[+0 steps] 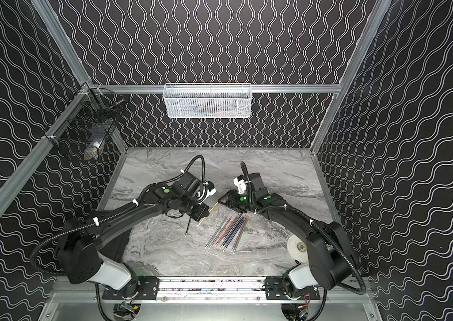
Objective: Remove the protective cover of the pencils
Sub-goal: Adjust the pencil.
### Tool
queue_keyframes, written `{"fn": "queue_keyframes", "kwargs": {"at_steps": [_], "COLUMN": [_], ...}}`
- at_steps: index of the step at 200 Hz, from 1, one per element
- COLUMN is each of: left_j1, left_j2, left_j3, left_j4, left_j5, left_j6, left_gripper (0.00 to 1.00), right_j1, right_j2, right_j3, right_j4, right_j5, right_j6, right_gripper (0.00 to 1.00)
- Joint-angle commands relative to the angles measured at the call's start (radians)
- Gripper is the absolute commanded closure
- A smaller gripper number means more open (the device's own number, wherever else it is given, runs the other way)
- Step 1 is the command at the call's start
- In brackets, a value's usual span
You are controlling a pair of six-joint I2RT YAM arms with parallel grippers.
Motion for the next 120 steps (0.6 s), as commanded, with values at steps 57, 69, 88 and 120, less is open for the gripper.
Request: {"fn": "queue_keyframes", "kwargs": {"at_steps": [57, 69, 88, 120], "left_j1": [0.000, 0.000, 0.000, 0.000], "left_j2": [-0.012, -0.010, -0.009, -0.010], "left_j3": [-0.004, -0.002, -0.002, -0.005], "left_j4": [0.010, 0.008, 0.008, 0.010], "left_j5": [0.022, 0.022, 0.021, 0.019], "left_j6": [0.017, 0.018, 0.018, 0.019], "left_gripper": [1.00, 1.00, 1.00, 0.94], "right_j1": [0.003, 0.004, 0.004, 0.004], "right_j2": [0.068, 0.067, 0.058, 0.022], "right_j3": [0.034, 0.031, 0.010, -0.029], "right_j4": [0.148, 0.165, 0.212, 0.264], "right_j5": [-0.030, -0.044, -0.075, -0.086], "right_j6": [0.113, 0.133, 0.180, 0.255], "right_gripper": [0.68, 0.79, 0.91, 1.00]}}
